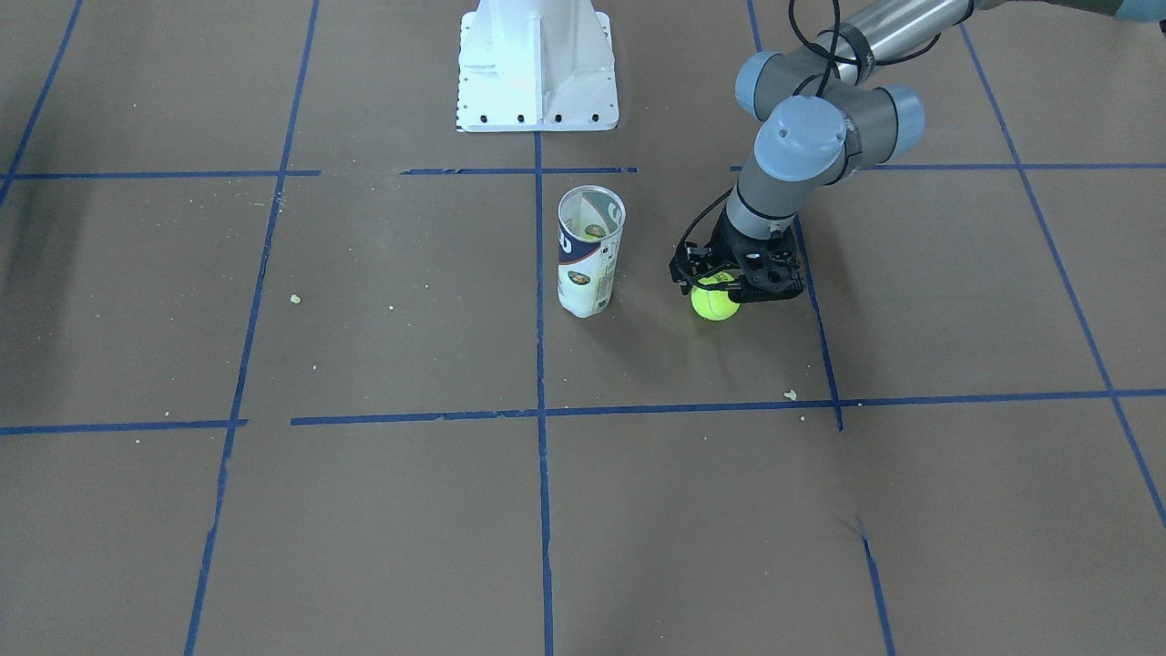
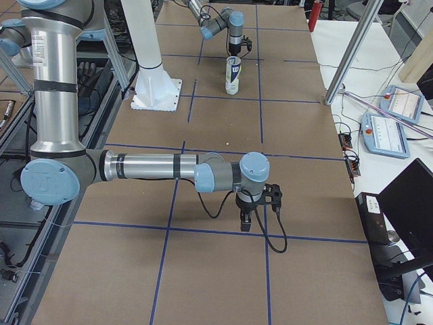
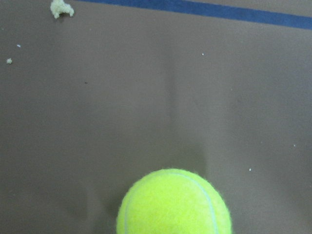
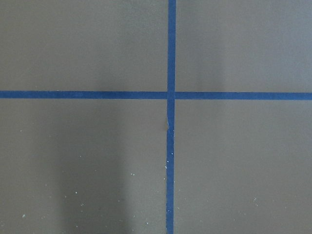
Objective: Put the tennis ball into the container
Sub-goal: 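Lower the left gripper over the tennis ball and close on it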
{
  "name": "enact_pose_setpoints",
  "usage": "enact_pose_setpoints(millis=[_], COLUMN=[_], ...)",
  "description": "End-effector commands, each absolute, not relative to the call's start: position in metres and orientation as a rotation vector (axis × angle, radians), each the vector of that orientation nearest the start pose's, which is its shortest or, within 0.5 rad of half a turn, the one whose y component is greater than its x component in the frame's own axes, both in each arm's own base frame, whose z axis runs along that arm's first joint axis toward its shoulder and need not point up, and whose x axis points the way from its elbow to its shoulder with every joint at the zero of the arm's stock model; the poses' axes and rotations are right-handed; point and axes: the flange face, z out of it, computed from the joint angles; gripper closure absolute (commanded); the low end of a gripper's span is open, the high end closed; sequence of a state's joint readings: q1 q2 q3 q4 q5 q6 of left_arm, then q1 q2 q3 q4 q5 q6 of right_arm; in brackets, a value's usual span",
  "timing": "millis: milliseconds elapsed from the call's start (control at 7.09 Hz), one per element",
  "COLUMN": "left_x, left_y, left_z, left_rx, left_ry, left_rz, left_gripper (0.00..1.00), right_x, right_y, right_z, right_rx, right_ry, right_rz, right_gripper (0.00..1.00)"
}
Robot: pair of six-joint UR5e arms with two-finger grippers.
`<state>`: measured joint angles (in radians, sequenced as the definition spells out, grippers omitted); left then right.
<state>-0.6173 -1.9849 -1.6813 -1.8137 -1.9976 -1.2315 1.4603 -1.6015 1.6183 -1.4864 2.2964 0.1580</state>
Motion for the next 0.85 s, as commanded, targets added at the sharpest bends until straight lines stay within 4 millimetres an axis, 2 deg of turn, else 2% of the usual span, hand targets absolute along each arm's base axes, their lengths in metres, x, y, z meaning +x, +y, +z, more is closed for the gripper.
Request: enact_pose_setpoints(millis=[0, 282, 423, 564, 705], left_x=[0.475, 0.475, 0.475, 0.474, 0.457], left_y=[-0.452, -0.452, -0.453, -0.452, -0.457], left_z=[0.352, 0.352, 0.352, 0.349, 0.334], left_rx=[0.008, 0.008, 0.008, 0.012, 0.035], left_ry=[0.856, 0.857, 0.856, 0.860, 0.881], left_rz=[-0.101, -0.102, -0.104, -0.103, -0.114], left_gripper=[0.00, 0.03, 0.31, 0.85, 1.00], right_x=[0.013, 0.013, 0.013, 0.013, 0.013], right_y=[-0.490, -0.490, -0.490, -0.490, -0.490], right_z=[0.645, 0.645, 0.645, 0.645, 0.645], right_rx=[-0.001, -0.001, -0.001, -0.001, -0.001], right_ry=[-0.731, -0.731, -0.731, -0.731, -0.731], right_rz=[0.009, 0.009, 0.009, 0.009, 0.009], right_gripper=[0.00, 0.00, 0.00, 0.00, 0.00])
